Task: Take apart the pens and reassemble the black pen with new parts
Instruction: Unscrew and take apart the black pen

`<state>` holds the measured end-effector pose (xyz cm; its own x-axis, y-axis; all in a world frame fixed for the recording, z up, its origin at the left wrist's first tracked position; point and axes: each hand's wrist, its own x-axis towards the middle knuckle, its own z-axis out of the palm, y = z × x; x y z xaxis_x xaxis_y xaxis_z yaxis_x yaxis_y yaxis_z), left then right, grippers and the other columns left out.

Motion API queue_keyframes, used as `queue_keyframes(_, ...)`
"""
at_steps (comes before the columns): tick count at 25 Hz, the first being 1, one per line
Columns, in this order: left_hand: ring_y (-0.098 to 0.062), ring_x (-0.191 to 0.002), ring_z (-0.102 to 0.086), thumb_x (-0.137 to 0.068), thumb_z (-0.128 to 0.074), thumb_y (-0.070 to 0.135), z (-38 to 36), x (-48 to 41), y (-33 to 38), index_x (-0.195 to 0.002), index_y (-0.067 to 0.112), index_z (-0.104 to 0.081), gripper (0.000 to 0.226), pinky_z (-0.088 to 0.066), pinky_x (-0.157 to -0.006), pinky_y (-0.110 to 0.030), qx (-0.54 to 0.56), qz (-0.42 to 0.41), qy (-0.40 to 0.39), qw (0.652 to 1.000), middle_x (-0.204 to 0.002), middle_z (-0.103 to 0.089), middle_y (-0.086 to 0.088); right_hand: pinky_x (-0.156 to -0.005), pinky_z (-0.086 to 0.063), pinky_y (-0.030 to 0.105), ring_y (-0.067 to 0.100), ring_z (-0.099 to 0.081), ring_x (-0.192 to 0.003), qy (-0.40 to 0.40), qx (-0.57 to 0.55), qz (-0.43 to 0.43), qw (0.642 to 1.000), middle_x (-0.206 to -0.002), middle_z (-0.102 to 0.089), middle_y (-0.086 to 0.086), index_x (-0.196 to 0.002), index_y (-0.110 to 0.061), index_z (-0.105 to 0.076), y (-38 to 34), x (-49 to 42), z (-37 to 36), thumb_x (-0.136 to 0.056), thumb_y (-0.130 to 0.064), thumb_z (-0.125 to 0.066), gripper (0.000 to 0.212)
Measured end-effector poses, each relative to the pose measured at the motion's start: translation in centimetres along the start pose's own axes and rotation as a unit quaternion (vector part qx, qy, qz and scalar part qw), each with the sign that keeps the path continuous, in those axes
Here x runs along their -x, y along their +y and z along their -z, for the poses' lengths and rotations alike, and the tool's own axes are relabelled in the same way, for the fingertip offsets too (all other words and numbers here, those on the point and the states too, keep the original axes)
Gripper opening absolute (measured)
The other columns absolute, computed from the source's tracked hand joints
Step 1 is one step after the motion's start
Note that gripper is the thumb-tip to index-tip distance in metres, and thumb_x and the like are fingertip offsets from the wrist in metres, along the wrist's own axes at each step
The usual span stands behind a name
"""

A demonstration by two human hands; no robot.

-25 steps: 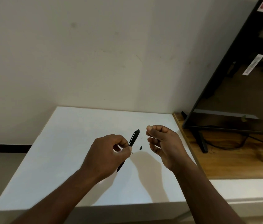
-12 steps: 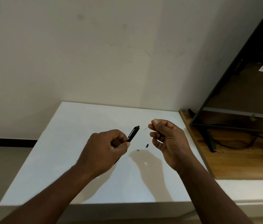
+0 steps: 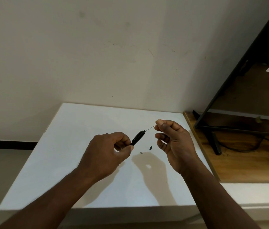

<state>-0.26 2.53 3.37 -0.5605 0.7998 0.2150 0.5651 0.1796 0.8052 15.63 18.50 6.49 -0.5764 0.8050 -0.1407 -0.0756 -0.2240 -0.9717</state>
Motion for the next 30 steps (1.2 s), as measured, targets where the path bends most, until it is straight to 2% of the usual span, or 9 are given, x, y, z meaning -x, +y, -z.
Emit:
queue_keyframes(3, 0.004, -0.082, -0.070, -0.084, -0.076, 0.043, -0.07, -0.03, -0.03, -0.083, 0.038, -0.073, 0.006, -0.051, -0.072, -0.022, -0.005, -0.002, -0.001, 1.000, -0.081, -0.074, 0.028, -0.073, -0.051, 0.031, 0.012, -0.068, -0.075, -0.003, -0.001, 0.001, 1.000, -0.092, -0.077, -0.002, -0.089, -0.026, -0.082, 0.00, 0.06, -0.01, -0.069, -0.047, -0.088, 0.030)
queue_keyframes(7, 0.004, -0.083, -0.070, -0.083, -0.075, 0.044, -0.01, -0.17, -0.23, -0.084, 0.038, -0.073, 0.006, -0.056, -0.076, -0.028, -0.005, 0.003, 0.001, 1.000, -0.082, -0.074, 0.028, -0.073, -0.051, 0.032, 0.013, -0.068, -0.076, -0.010, -0.003, 0.002, 1.000, -0.092, -0.077, -0.002, -0.089, -0.025, -0.082, 0.12, 0.04, 0.01, -0.066, -0.048, -0.089, 0.033)
queue_keyframes(13, 0.002, -0.083, -0.070, -0.082, -0.074, 0.048, 0.01, -0.19, -0.45, -0.085, 0.038, -0.073, 0.010, -0.058, -0.078, -0.033, -0.010, 0.002, 0.000, 1.000, -0.082, -0.074, 0.027, -0.072, -0.050, 0.032, 0.013, -0.068, -0.075, -0.011, -0.003, -0.001, 1.000, -0.092, -0.077, -0.001, -0.090, -0.024, -0.082, 0.30, -0.05, -0.03, -0.073, -0.044, -0.086, 0.027)
queue_keyframes(22, 0.003, -0.083, -0.070, -0.082, -0.074, 0.048, -0.08, -0.19, -0.40, -0.085, 0.039, -0.073, 0.010, -0.058, -0.078, -0.033, -0.013, 0.001, -0.001, 1.000, -0.082, -0.074, 0.028, -0.074, -0.051, 0.032, 0.013, -0.067, -0.076, -0.007, 0.013, -0.002, 1.000, -0.093, -0.076, -0.001, -0.094, -0.022, -0.081, 0.42, -0.13, 0.06, -0.074, -0.044, -0.086, 0.030)
queue_keyframes(30, 0.005, -0.086, -0.069, -0.084, -0.074, 0.049, -0.33, -0.32, -0.51, -0.088, 0.038, -0.074, 0.012, -0.057, -0.078, -0.029, -0.025, -0.013, 0.002, 1.000, -0.084, -0.074, 0.030, -0.077, -0.050, 0.034, 0.011, -0.067, -0.073, -0.013, 0.073, 0.037, 0.997, -0.089, -0.078, -0.001, -0.087, -0.025, -0.081, 0.42, 0.23, -0.41, -0.089, -0.028, -0.081, 0.004)
